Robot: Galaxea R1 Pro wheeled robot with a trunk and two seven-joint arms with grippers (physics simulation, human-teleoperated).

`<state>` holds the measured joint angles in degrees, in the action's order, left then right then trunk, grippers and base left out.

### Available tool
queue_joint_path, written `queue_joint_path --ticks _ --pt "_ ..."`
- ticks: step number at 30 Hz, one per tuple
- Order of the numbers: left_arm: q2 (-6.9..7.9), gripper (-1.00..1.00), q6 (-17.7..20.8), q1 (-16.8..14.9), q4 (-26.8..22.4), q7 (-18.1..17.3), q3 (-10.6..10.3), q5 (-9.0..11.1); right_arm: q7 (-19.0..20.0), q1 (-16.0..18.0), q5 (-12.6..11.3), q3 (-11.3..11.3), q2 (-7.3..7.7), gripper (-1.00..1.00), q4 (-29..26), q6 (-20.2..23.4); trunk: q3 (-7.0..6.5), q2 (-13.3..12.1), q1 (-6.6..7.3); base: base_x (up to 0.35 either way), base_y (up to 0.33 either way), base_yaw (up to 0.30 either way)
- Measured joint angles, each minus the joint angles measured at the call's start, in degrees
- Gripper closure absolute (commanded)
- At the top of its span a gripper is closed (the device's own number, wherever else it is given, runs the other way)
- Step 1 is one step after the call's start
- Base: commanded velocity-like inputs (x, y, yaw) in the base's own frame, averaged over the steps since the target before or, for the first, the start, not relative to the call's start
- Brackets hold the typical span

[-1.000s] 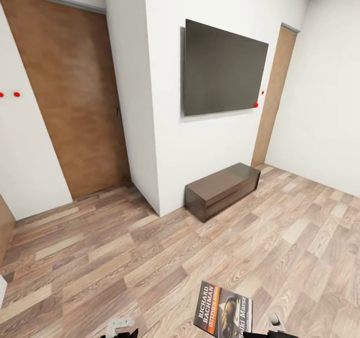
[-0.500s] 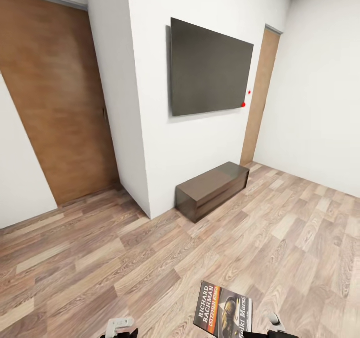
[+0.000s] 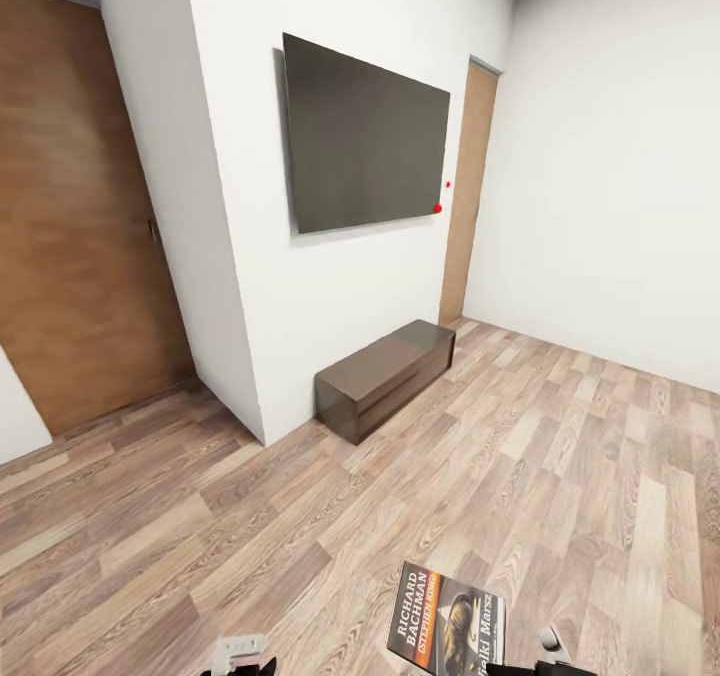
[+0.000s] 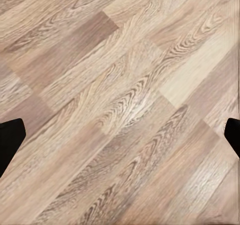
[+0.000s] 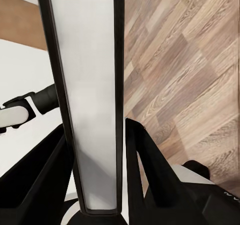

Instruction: In the bedroom, move the book from the bed onto either nightstand, and place the two sandals side by side next to the bed.

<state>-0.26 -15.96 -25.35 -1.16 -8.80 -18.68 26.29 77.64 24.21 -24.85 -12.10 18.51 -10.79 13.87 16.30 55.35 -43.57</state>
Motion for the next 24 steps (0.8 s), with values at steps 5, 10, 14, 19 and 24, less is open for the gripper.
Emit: queue_joint_path --ticks 5,10,14,19,24 --pt "0.0 -1.0 0.0 0.0 0.0 0.0 0.0 0.0 0.0 0.0 0.0 0.0 0.0 1.0 0.0 0.0 0.0 0.0 0.0 0.0 0.0 -0.282" --pt "0.0 -1.0 0.0 0.0 0.0 0.0 0.0 0.0 0.0 0.0 0.0 -0.1 0.0 1.0 0.0 0.0 0.0 0.0 0.0 0.0 0.0 -0.282" --pt "0.0 -1.0 0.0 0.0 0.0 0.0 0.0 0.0 0.0 0.0 0.0 -0.1 0.0 1.0 0.0 0.0 0.0 0.0 0.0 0.0 0.0 -0.282" --pt "0.0 -1.0 0.0 0.0 0.0 0.0 0.0 0.0 0.0 0.0 0.0 -0.1 0.0 1.0 0.0 0.0 0.0 0.0 0.0 0.0 0.0 -0.282" --pt "0.0 -1.0 0.0 0.0 0.0 0.0 0.0 0.0 0.0 0.0 0.0 -0.1 0.0 1.0 0.0 0.0 0.0 0.0 0.0 0.0 0.0 -0.282"
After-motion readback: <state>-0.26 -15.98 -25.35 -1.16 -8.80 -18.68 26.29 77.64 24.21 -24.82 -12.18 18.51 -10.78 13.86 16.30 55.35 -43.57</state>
